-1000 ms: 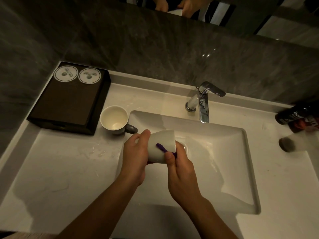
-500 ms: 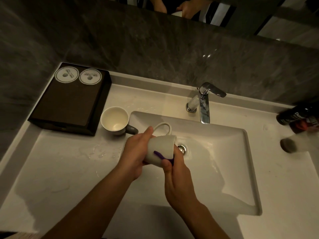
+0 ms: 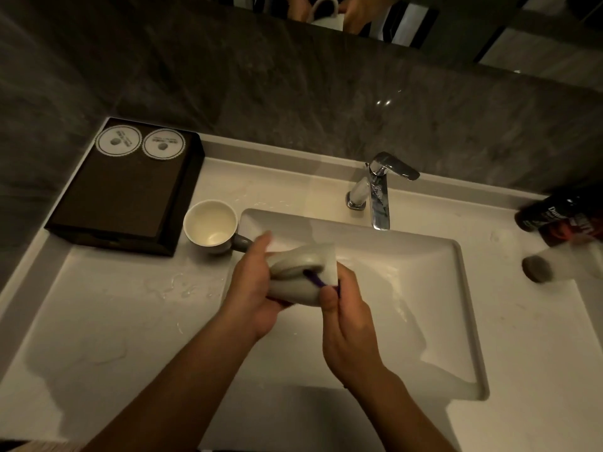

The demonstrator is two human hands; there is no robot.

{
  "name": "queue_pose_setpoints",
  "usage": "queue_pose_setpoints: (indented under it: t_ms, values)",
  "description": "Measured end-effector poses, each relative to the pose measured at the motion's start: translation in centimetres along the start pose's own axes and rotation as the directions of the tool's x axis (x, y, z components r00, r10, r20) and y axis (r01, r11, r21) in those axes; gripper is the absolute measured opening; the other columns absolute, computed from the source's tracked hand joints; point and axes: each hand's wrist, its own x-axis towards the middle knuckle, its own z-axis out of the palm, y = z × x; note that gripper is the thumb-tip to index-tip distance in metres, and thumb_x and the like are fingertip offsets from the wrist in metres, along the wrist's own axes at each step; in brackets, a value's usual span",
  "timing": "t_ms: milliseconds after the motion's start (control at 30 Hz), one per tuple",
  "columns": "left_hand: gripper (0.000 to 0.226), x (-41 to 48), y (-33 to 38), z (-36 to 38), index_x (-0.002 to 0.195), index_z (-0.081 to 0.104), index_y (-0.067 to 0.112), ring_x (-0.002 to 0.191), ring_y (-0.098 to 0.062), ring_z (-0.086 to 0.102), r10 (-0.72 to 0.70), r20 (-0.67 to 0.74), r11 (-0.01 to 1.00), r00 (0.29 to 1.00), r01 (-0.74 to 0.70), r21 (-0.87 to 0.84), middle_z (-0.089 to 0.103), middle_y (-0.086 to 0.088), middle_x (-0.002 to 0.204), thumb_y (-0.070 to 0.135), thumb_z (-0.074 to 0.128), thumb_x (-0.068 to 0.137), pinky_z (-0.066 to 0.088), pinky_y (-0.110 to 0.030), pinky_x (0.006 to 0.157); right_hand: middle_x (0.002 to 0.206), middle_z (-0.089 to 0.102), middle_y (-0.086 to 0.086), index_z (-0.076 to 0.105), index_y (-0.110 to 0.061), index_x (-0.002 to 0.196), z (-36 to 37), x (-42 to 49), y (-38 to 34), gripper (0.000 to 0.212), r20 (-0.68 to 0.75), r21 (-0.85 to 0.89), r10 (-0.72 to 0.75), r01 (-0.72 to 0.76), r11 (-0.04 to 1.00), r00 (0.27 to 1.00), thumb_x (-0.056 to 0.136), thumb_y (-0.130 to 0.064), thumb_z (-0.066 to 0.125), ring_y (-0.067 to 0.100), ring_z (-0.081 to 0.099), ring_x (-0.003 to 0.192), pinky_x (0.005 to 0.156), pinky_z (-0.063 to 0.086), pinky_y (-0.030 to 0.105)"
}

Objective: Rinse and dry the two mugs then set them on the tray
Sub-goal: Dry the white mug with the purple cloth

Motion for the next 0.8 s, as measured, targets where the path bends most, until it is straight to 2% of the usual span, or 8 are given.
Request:
queue_pose_setpoints:
  t_ms: [67,300,367,500,567,667,733,800]
  values:
    - [0.033,-0.1,0.6,-0.2,0.116,0.067,0.015,0.100,-0.036,0.072,-0.095,0.016,0.992,0.995,0.093,0.090,0.075,-0.018,0.112,0.041,0.068,0.095,0.061,-0.052,0.077,0.128,0.060,-0.023,0.040,-0.043,0.141,-0.1,-0.3,0.2,0.035,0.032,-0.018,-0.066,0.067,0.998,0.997,0.108,-0.046,0.030,0.007,0.062,0.117,0.093,0.052,0.024]
    - [0.019,-0.1,-1.2,-0.5,0.097,0.073,0.014,0.093,-0.027,0.069,0.326,0.034,0.927,0.945,-0.327,0.186,0.073,-0.009,0.097,0.031,0.067,0.097,0.054,-0.039,0.072,0.117,0.065,-0.024,0.053,-0.031,0.134,-2.1,0.6,-1.1,0.036,0.187,0.177,0.085,-0.118,0.977,0.979,0.106,-0.035,0.031,0.001,0.062,0.112,0.089,0.048,0.013]
    - [0.024,-0.1,-1.7,-1.3,0.097,0.074,0.019,0.096,-0.016,0.070,0.529,0.108,0.780,0.842,-0.532,0.330,0.076,0.001,0.098,0.039,0.065,0.090,0.057,-0.031,0.078,0.119,0.066,-0.018,0.054,-0.031,0.136,-2.8,1.1,-1.0,0.040,0.230,0.187,0.137,-0.182,0.965,0.963,0.104,-0.043,0.033,0.005,0.062,0.114,0.095,0.049,0.019]
    - [0.038,0.0,-2.1,-2.5,0.115,0.067,0.015,0.106,-0.003,0.063,0.746,0.439,0.227,0.501,-0.811,0.540,0.067,0.003,0.113,0.042,0.057,0.090,0.048,-0.008,0.084,0.129,0.060,-0.005,0.052,-0.039,0.135,-3.3,1.7,0.4,0.051,0.257,0.122,0.289,-0.328,0.937,0.922,0.097,-0.068,0.035,0.017,0.060,0.118,0.106,0.050,0.046]
    - [0.033,0.0,-1.8,-2.0,0.117,0.064,0.022,0.106,-0.006,0.064,0.708,0.404,0.319,0.579,-0.773,0.548,0.066,0.004,0.115,0.044,0.057,0.093,0.052,-0.014,0.085,0.128,0.059,-0.009,0.050,-0.044,0.136,-2.9,1.5,0.6,0.047,0.203,0.136,0.278,-0.309,0.941,0.939,0.098,-0.066,0.036,0.012,0.059,0.119,0.105,0.050,0.039]
    - [0.032,-0.5,-0.7,0.0,0.111,0.066,0.023,0.103,-0.027,0.071,0.274,0.059,0.917,0.960,-0.279,0.286,0.072,-0.006,0.111,0.051,0.060,0.097,0.064,-0.044,0.077,0.125,0.061,-0.017,0.046,-0.032,0.143,-1.9,0.7,-0.5,0.040,0.158,0.086,0.123,-0.137,0.987,0.980,0.105,-0.041,0.035,-0.002,0.058,0.115,0.094,0.049,0.017]
    - [0.030,-0.3,-0.4,0.6,0.107,0.068,0.020,0.099,-0.031,0.072,0.102,-0.032,0.981,0.994,-0.095,0.168,0.072,-0.013,0.110,0.049,0.064,0.098,0.063,-0.043,0.066,0.129,0.062,-0.009,0.042,-0.019,0.147,-1.0,0.0,-0.6,0.040,0.157,0.038,0.028,-0.034,0.999,0.987,0.109,-0.029,0.034,0.004,0.059,0.120,0.097,0.050,0.019]
    - [0.021,-0.3,-0.9,0.8,0.103,0.068,0.024,0.100,-0.028,0.071,0.268,-0.119,0.944,0.956,-0.235,0.233,0.071,-0.009,0.110,0.044,0.066,0.097,0.061,-0.038,0.064,0.128,0.063,-0.013,0.044,-0.019,0.146,-0.6,-0.2,-0.8,0.038,0.138,0.061,0.034,-0.042,0.997,0.990,0.109,-0.025,0.034,0.004,0.059,0.120,0.097,0.049,0.018]
